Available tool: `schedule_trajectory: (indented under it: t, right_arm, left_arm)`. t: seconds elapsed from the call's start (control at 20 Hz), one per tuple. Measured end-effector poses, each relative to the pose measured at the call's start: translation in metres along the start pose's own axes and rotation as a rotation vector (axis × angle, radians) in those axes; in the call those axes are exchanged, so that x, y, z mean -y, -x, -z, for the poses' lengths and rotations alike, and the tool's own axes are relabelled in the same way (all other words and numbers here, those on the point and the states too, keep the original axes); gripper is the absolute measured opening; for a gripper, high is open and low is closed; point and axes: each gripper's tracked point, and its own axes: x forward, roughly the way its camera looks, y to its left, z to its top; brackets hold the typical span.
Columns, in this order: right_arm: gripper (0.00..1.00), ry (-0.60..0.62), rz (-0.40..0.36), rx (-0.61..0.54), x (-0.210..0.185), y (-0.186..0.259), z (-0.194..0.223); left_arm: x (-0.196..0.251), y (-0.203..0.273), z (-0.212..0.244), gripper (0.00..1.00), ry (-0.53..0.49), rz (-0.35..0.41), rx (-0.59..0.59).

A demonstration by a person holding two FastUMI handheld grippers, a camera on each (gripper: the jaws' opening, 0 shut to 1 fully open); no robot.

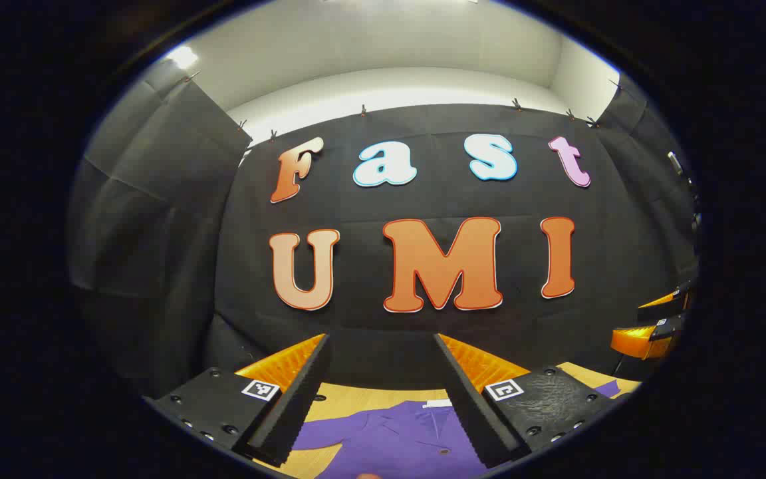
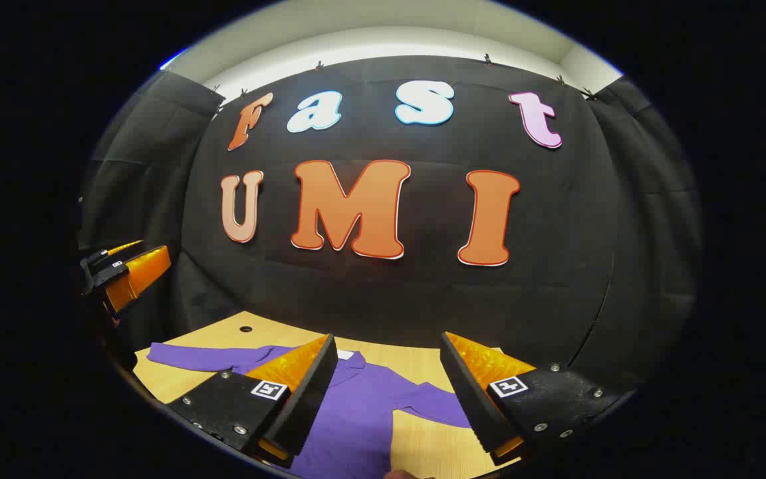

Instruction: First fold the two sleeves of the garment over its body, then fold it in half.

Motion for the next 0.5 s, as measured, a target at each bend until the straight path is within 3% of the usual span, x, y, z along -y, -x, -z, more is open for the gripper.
schedule_trajectory:
  t: [0.2,0.5]
  right_arm:
    - [0.94,0.008,0.044,-0.002,-0.008,-0.004,0.004]
    - [0.94,-0.005,0.065,-0.034,-0.025,-0.016,0.010]
  left_arm:
    - [0.005,-0.009,0.003,0.96,0.013,0.072,0.002]
    - [0.000,-0.027,0.018,0.95,0.011,0.089,-0.023]
